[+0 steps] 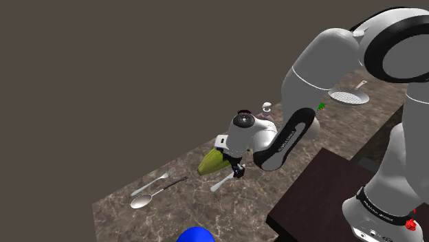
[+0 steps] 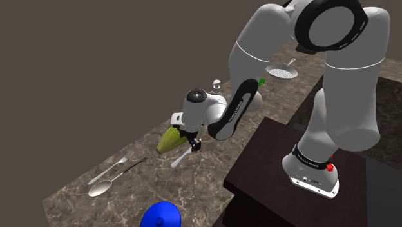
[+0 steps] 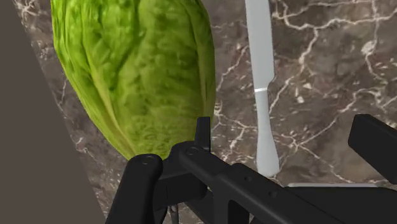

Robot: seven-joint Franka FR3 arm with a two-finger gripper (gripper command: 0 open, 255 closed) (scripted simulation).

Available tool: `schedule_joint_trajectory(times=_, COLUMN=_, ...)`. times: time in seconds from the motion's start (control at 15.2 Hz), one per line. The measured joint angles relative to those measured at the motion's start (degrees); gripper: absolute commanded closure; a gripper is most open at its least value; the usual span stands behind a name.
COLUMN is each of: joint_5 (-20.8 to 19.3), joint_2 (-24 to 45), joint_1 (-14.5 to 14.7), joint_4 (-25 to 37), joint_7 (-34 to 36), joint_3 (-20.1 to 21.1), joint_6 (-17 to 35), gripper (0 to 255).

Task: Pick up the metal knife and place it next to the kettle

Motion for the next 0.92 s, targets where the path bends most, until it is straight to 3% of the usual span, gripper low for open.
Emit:
schedule_joint_trajectory(times=0.2, joint_5=-3.9, joint_2=6.16, joint_1=3.28, joint_4=3.31, joint_7=0.54, joint_3=-2.16, joint_6=2.85, gripper=0)
schedule_joint_trajectory(times=0.4, joint_5=-5.13, joint_2=9.49, joint_1=4.9, joint_4=5.16, joint_7=1.25, joint_3=-3.47, joint_6=4.43, gripper=0)
schedule_joint_trajectory(times=0.92, joint_5=-5.87, joint_2=14.77, joint_1=6.02, joint_4=8.01, joint_7=2.07, joint_3=-5.23, joint_6=7.16, gripper=0)
